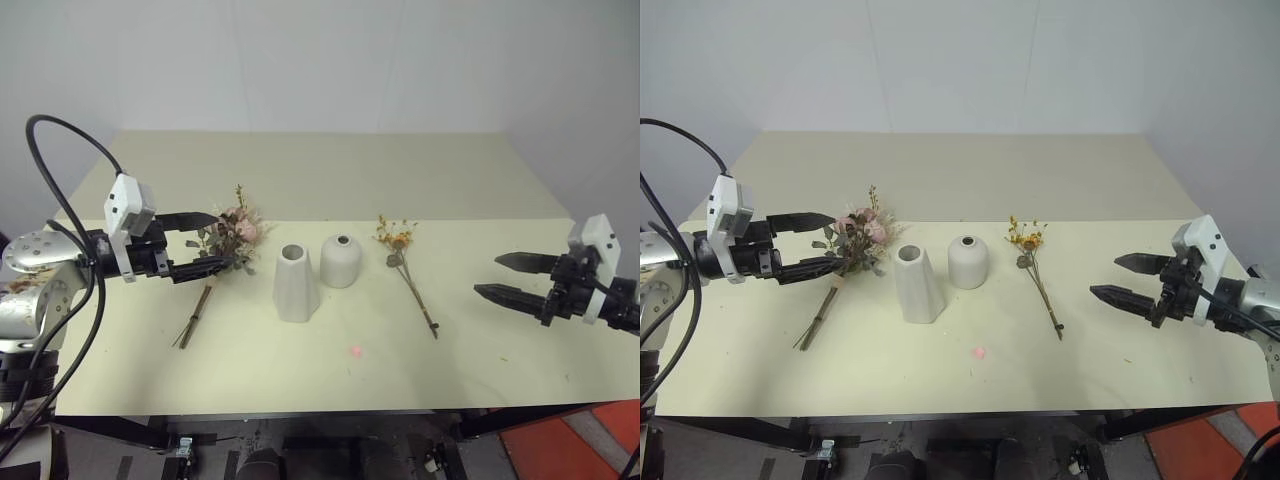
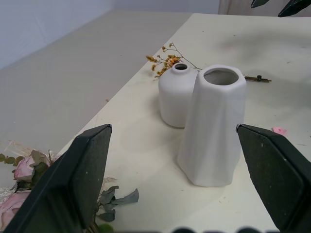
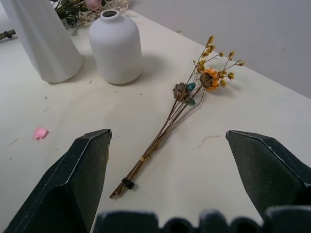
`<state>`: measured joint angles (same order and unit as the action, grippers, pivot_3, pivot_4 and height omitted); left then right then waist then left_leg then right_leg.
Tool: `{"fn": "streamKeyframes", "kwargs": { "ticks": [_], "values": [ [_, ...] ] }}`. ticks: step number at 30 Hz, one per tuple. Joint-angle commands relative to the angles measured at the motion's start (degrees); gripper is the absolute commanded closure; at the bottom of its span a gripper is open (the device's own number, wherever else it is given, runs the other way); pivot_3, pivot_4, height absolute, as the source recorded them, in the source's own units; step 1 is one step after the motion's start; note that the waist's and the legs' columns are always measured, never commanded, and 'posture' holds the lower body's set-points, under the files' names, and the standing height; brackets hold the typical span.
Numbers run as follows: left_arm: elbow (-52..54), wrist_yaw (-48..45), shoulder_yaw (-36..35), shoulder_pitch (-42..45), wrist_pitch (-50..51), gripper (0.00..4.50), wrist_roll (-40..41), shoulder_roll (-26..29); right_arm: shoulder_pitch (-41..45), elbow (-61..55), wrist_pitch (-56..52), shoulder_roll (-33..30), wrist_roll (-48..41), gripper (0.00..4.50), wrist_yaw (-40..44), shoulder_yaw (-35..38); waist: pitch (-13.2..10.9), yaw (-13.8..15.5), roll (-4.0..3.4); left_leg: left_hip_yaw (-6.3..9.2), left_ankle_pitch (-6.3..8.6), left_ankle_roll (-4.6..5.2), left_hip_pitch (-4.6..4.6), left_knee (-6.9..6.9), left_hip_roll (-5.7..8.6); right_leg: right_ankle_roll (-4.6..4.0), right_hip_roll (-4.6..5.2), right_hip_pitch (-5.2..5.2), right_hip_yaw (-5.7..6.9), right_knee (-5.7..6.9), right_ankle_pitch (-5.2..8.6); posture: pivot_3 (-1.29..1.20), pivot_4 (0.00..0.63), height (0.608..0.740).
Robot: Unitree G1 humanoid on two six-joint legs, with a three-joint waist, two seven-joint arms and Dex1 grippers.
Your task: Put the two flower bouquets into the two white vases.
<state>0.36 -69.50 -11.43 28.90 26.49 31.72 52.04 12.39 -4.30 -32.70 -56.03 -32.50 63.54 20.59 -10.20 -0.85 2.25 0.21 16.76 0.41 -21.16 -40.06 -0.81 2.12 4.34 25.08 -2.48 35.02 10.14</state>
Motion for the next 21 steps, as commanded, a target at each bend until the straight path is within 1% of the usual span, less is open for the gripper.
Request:
{"fn": "streamKeyframes", "kwargs": {
  "ticks": [1, 7, 14, 21],
  "values": [
    [-0.4, -0.7, -0.4, 2.6, -0.3, 0.04, 0.4, 0.7, 0.3, -1.9, 0.2, -0.8, -0.7, 0.00, -0.6, 1.8, 0.0, 0.0, 0.00, 0.00, 0.00, 0.00, 0.00, 0.00, 0.00, 0.00, 0.00, 0.00, 0.00, 0.00, 0.00, 0.00, 0.150, 0.740],
    [-2.0, -1.7, 0.4, 4.5, -0.6, 0.04, -0.1, 0.6, 1.4, -2.6, -1.0, -0.5, -1.9, 0.00, -2.0, 2.0, 0.0, -0.1, 0.00, 0.00, 0.00, 0.00, 0.00, 0.01, 0.00, 0.00, 0.00, 0.00, 0.00, 0.00, 0.00, 0.00, 0.150, 0.740],
    [-1.3, -1.7, 0.7, 4.3, -0.6, 0.04, 0.2, 0.4, 0.1, -2.8, -1.6, -0.7, -2.0, 0.00, -2.5, 2.0, 0.0, 0.0, 0.00, 0.00, 0.00, 0.00, 0.00, 0.00, 0.00, 0.00, 0.00, 0.00, 0.00, 0.00, 0.00, 0.00, 0.150, 0.740],
    [0.9, -2.2, 0.0, 3.8, 0.2, 0.04, 1.7, 0.2, 0.7, -6.5, -4.3, 0.5, -2.5, 0.00, -7.1, 1.4, 0.0, -0.1, 0.00, 0.00, 0.00, 0.00, 0.00, 0.00, 0.00, 0.00, 0.00, 0.01, 0.00, 0.01, 0.00, 0.00, 0.150, 0.740]
  ]
}}
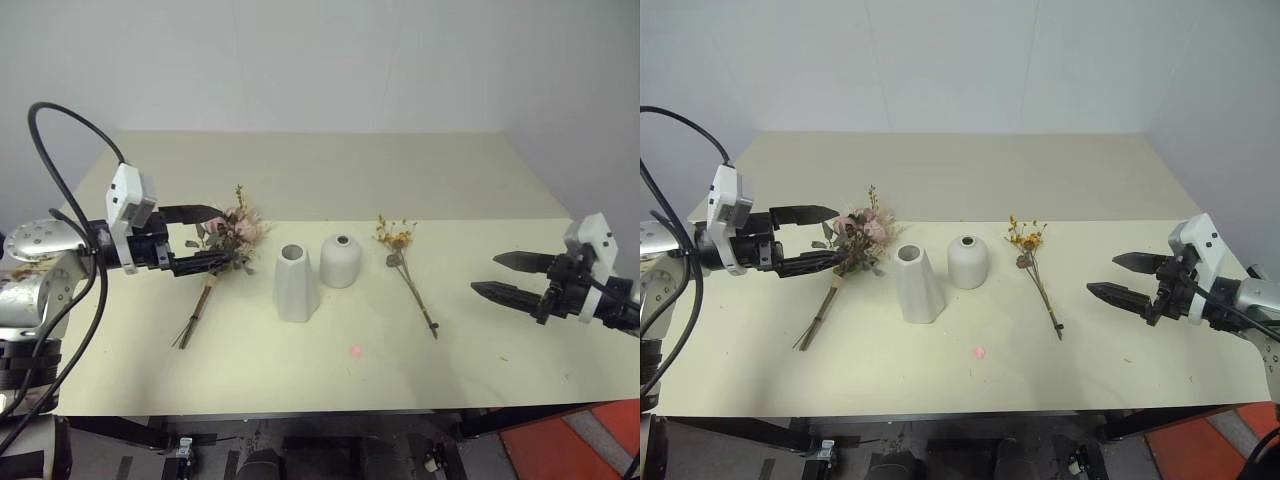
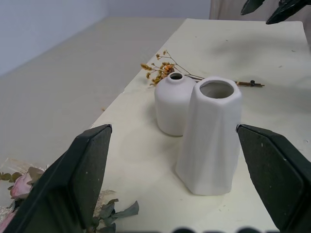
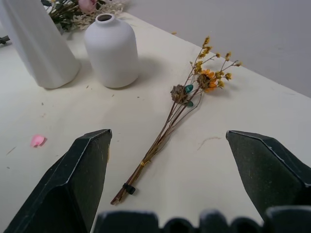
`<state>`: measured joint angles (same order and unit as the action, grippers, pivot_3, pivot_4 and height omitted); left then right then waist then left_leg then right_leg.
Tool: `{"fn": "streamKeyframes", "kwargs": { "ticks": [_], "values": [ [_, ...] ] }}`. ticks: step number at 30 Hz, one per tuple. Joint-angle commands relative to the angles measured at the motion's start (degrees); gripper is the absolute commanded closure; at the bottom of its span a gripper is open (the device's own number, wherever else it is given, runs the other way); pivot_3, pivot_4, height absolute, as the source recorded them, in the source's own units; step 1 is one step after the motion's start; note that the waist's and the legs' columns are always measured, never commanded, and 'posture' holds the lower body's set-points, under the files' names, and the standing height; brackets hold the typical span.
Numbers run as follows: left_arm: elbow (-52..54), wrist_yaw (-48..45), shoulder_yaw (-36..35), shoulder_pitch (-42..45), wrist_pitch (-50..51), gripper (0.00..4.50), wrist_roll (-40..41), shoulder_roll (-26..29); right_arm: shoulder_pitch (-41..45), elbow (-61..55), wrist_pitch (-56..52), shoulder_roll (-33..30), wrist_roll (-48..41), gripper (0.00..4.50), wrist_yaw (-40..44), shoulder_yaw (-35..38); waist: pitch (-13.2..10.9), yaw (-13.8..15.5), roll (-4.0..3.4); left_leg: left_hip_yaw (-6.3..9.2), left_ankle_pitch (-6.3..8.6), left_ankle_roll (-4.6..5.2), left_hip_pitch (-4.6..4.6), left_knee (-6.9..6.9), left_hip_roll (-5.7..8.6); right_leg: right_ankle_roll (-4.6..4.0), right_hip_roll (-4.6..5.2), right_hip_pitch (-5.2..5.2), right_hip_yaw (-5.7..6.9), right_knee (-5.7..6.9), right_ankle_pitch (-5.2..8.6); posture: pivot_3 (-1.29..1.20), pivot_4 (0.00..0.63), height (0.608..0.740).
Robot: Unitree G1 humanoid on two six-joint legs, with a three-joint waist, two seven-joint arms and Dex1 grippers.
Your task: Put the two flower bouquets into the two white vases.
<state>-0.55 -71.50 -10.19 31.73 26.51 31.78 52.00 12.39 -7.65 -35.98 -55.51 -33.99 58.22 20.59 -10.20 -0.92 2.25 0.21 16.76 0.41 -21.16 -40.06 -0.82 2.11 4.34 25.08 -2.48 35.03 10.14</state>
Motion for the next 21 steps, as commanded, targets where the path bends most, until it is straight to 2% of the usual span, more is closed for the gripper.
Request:
{"fn": "streamKeyframes", "kwargs": {
  "ticks": [1, 10, 21],
  "values": [
    [2.1, 0.0, -1.4, 1.2, 0.4, 0.04, 1.9, 0.1, 0.6, -3.9, -1.5, 0.3, -1.7, 0.00, -2.1, 1.8, 0.0, 0.0, 0.00, 0.00, 0.00, 0.00, 0.00, 0.00, 0.00, 0.00, 0.00, 0.00, 0.00, 0.00, 0.00, 0.00, 0.150, 0.740],
    [3.0, 0.2, -1.5, 0.5, -0.3, 0.04, 2.5, -0.2, -3.0, -7.5, -3.9, -0.6, -3.6, 0.00, -2.3, 4.3, 0.0, 0.2, 0.00, 0.00, 0.00, 0.00, -0.02, -0.02, 0.02, 0.00, 0.02, 0.00, 0.01, -0.01, 0.00, 0.00, 0.150, 0.740],
    [3.8, 2.5, -2.3, -2.6, -1.3, 0.04, 1.3, -1.0, 0.7, -6.4, -5.4, -3.0, -3.3, 0.00, -1.2, 0.8, 0.0, -0.1, 0.00, 0.01, 0.00, 0.00, 0.01, -0.01, -0.01, 0.00, -0.01, -0.01, 0.00, -0.01, 0.00, 0.00, 0.150, 0.740]
  ]
}}
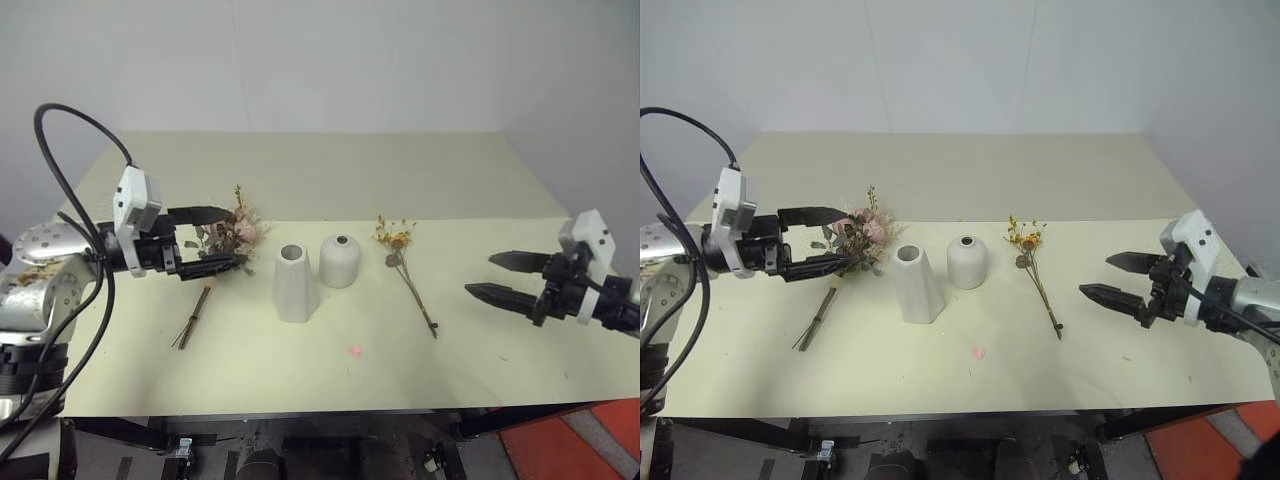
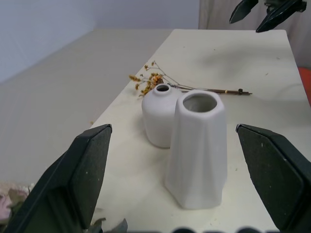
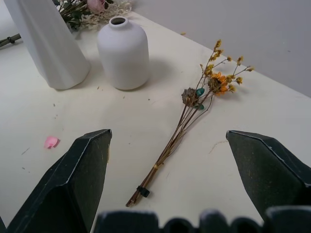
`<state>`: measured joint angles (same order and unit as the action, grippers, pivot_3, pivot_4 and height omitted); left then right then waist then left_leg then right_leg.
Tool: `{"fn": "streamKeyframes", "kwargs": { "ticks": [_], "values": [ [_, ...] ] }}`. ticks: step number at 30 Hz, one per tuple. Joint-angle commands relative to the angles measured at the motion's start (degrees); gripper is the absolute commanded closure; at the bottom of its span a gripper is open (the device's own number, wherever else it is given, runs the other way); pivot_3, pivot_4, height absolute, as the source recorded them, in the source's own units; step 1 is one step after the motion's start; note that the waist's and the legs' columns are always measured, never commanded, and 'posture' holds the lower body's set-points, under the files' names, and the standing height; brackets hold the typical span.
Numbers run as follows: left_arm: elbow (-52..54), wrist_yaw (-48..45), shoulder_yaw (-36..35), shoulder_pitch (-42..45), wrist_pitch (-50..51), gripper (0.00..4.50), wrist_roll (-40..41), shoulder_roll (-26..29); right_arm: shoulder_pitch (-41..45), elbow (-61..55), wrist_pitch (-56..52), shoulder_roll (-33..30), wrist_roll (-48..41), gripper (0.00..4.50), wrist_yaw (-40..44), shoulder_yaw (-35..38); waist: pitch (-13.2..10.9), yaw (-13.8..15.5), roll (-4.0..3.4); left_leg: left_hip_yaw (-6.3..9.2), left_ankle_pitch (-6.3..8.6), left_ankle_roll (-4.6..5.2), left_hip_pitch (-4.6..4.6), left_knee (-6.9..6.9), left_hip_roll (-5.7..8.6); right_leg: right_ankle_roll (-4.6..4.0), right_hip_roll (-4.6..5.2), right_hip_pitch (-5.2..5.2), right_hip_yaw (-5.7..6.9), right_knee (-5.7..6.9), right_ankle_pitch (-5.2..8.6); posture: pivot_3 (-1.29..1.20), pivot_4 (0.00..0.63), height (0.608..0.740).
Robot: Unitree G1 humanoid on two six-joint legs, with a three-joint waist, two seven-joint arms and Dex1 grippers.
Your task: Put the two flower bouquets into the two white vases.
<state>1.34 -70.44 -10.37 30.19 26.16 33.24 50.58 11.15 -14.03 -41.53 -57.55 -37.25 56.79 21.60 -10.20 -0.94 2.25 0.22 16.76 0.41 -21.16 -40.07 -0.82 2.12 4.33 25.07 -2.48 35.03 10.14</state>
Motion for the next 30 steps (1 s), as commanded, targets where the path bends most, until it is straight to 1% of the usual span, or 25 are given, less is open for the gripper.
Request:
{"fn": "streamKeyframes", "kwargs": {
  "ticks": [1, 5, 8, 12, 14, 17, 23, 25, 27, 30],
  "values": [
    [2.4, 1.9, -2.4, -1.7, -0.9, 0.04, -0.2, 0.5, 2.4, 0.3, 0.4, -1.0, 0.2, 0.00, 0.3, -0.7, 0.0, -0.1, 0.00, -0.01, 0.00, 0.00, 0.00, -0.01, 0.00, 0.00, 0.01, 0.00, 0.00, 0.00, 0.00, 0.00, 0.150, 0.740],
    [4.4, 2.9, -4.2, -4.2, -0.2, 0.04, 1.5, 0.4, 6.8, 2.6, -0.9, -0.7, 1.7, 0.00, -1.5, -4.5, 0.0, -0.1, 0.00, -0.02, 0.00, 0.00, 0.00, -0.01, 0.00, 0.00, 0.01, 0.01, -0.01, 0.00, 0.00, 0.00, 0.150, 0.740],
    [6.0, 3.3, -4.6, -5.3, -0.1, 0.04, 2.7, -0.5, 12.2, 3.8, -4.8, -0.2, 2.9, 0.00, -3.1, -10.2, 0.0, 0.0, 0.00, -0.01, 0.00, 0.00, -0.01, 0.00, 0.00, 0.00, 0.01, 0.02, 0.00, 0.00, 0.00, 0.00, 0.150, 0.740],
    [6.9, 3.9, -4.4, -5.1, -0.2, 0.04, 3.1, -1.5, 22.4, 7.4, -15.8, 3.4, 6.1, 0.00, -10.2, -18.9, 0.0, -0.3, 0.00, -0.02, 0.00, 0.00, 0.01, -0.02, -0.01, -0.01, 0.01, 0.02, -0.01, 0.02, -0.01, 0.00, 0.150, 0.740],
    [7.1, 4.0, -4.4, -5.1, -0.2, 0.04, 3.2, -1.5, 25.5, 8.7, -19.7, 4.8, 6.8, 0.00, -12.0, -21.0, 0.0, -0.2, 0.00, 0.00, 0.00, -0.01, -0.01, 0.00, -0.01, -0.04, 0.00, 0.03, -0.01, 0.00, -0.02, 0.00, 0.150, 0.740],
    [6.8, 3.7, -4.2, -4.7, -0.5, 0.04, 3.2, -1.3, 31.1, 11.8, -25.4, 7.1, 9.1, 0.00, -14.4, -26.2, 0.0, -0.1, 0.00, 0.01, 0.00, -0.01, -0.11, 0.03, 0.00, -0.05, 0.00, 0.14, 0.01, -0.02, -0.01, 0.00, 0.150, 0.740],
    [7.1, 2.5, -4.6, -4.1, -0.1, 0.04, 4.5, -0.9, 36.5, 16.0, -30.1, 8.3, 12.6, 0.00, -13.4, -34.6, 0.0, 0.2, 0.00, 0.01, 0.00, 0.00, -0.17, 0.02, 0.03, -0.05, 0.05, 0.15, 0.05, -0.06, -0.02, 0.00, 0.150, 0.740],
    [7.1, 1.6, -4.7, -3.8, 0.0, 0.04, 5.1, -0.7, 38.2, 18.4, -30.2, 9.1, 14.6, 0.00, -13.1, -38.0, 0.0, 0.1, 0.00, 0.01, 0.00, 0.00, -0.17, 0.02, 0.02, -0.05, 0.04, 0.15, 0.05, -0.05, -0.02, 0.00, 0.150, 0.740],
    [6.5, 0.7, -4.6, -3.3, 0.0, 0.04, 5.3, -0.4, 39.6, 21.9, -27.5, 10.2, 18.4, 0.00, -13.1, -42.5, 0.0, -0.1, 0.00, 0.00, 0.00, -0.01, -0.15, 0.01, 0.02, -0.05, 0.03, 0.15, 0.05, -0.03, -0.02, 0.00, 0.150, 0.740],
    [6.3, 0.1, -4.3, -3.2, -0.1, 0.04, 5.1, -0.1, 41.3, 25.4, -26.5, 11.9, 19.6, 0.00, -11.6, -43.6, 0.0, -0.4, -0.01, 0.00, 0.00, -0.01, -0.11, 0.01, 0.01, -0.05, 0.01, 0.14, 0.04, -0.01, -0.02, 0.00, 0.150, 0.740]
  ]
}}
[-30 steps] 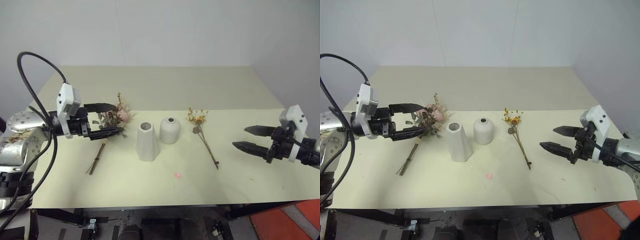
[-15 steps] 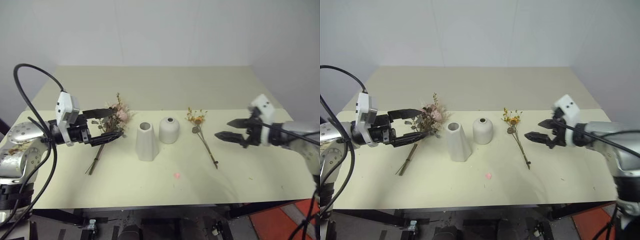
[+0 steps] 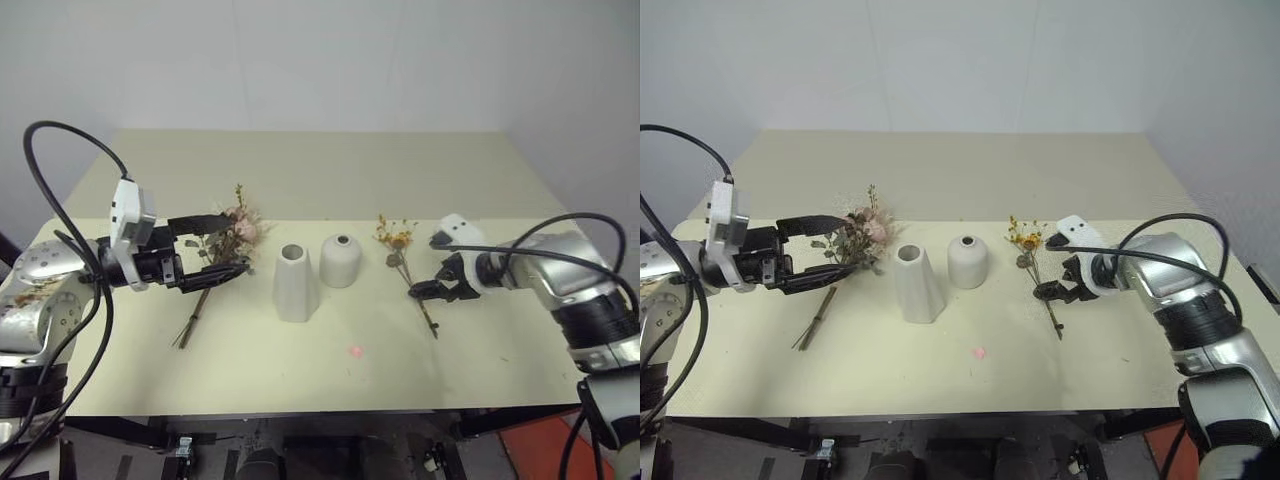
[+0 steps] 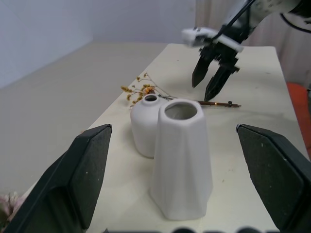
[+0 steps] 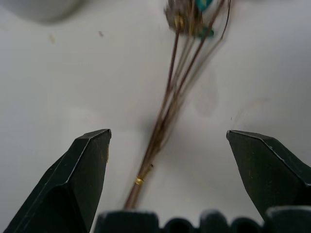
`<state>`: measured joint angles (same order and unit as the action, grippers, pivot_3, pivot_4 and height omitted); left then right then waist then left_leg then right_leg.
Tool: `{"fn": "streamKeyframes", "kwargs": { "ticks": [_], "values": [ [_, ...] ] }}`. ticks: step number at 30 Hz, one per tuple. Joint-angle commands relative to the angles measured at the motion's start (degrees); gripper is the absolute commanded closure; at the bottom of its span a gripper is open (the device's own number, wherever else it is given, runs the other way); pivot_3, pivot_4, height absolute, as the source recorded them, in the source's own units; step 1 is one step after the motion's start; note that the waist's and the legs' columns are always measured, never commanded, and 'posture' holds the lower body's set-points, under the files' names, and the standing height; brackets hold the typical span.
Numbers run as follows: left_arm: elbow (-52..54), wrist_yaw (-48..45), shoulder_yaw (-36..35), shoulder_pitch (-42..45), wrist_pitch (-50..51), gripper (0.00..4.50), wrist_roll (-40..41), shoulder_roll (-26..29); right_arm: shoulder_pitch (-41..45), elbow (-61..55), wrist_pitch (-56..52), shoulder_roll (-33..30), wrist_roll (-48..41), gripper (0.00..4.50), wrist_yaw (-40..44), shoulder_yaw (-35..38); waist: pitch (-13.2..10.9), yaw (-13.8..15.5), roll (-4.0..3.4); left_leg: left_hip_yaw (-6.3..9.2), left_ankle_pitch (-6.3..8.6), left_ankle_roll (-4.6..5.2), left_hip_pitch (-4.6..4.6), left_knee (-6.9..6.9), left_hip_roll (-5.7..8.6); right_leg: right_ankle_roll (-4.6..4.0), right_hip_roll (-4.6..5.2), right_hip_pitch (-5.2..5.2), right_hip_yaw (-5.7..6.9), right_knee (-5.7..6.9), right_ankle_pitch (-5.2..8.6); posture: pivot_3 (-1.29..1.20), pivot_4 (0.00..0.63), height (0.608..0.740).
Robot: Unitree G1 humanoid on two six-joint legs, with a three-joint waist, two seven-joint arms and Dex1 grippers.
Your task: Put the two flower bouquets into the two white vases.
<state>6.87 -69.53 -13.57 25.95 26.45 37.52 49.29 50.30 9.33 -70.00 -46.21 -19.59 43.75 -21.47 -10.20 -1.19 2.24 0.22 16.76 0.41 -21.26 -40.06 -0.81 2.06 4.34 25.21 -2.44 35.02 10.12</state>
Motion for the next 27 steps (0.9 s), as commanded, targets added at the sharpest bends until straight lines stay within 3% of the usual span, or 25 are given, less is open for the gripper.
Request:
{"fn": "streamKeyframes", "kwargs": {
  "ticks": [1, 2, 6, 16, 22, 27],
  "values": [
    [0.7, -0.9, -1.1, 1.0, -0.4, 0.04, 0.8, 1.3, 2.7, 2.8, 2.2, 1.4, 2.0, 0.00, 2.0, -0.6, 0.0, -0.1, 0.00, 0.00, 0.00, 0.00, 0.00, 0.01, 0.00, 0.00, 0.00, 0.01, -0.01, 0.00, 0.00, 0.00, 0.150, 0.740],
    [0.6, -0.9, -1.2, 1.0, -0.5, 0.04, 0.7, 1.3, 3.2, 3.4, 2.6, 2.2, 2.4, 0.00, 2.5, -0.9, 0.0, -0.2, 0.00, 0.00, 0.00, 0.00, -0.01, 0.04, 0.00, 0.00, 0.00, 0.02, -0.01, 0.00, 0.00, 0.00, 0.150, 0.740],
    [1.3, -0.5, -1.5, 0.6, -0.2, 0.00, 0.8, 1.4, 4.1, 5.4, 3.7, 4.2, 4.1, 0.90, 4.1, -2.2, 0.0, -0.5, -0.01, 0.00, 0.00, 0.00, -0.05, 0.03, 0.00, 0.00, 0.01, 0.05, 0.00, -0.01, 0.00, 0.00, 0.150, 0.740],
    [2.1, 0.3, -1.8, 0.0, -0.1, 0.00, 0.8, 1.6, 4.5, 8.0, 5.0, 6.0, 8.0, 4.46, 5.8, -2.4, 0.0, -0.9, -0.01, 0.02, 0.00, 0.00, -0.02, 0.02, -0.01, 0.00, 0.00, 0.04, 0.02, 0.03, 0.00, 0.00, 0.150, 0.740],
    [2.3, 0.6, -2.0, -0.6, -0.1, 0.00, 0.9, 1.8, 4.7, 9.9, 3.0, 7.9, 9.6, 4.46, -0.2, 2.3, 0.0, -1.3, -0.01, 0.02, 0.00, 0.00, -0.03, 0.01, 0.00, 0.00, 0.01, 0.04, 0.01, 0.03, 0.00, 0.00, 0.150, 0.740],
    [1.6, 0.6, -1.5, 0.0, -0.3, 0.00, 0.6, 1.6, 1.4, 4.8, 5.3, 10.6, 8.3, 4.46, -10.1, 15.9, 0.0, -1.2, -0.01, 0.03, 0.00, -0.01, -0.04, 0.05, 0.00, -0.01, 0.01, 0.06, 0.01, 0.03, -0.01, 0.00, 0.150, 0.740]
  ]
}}
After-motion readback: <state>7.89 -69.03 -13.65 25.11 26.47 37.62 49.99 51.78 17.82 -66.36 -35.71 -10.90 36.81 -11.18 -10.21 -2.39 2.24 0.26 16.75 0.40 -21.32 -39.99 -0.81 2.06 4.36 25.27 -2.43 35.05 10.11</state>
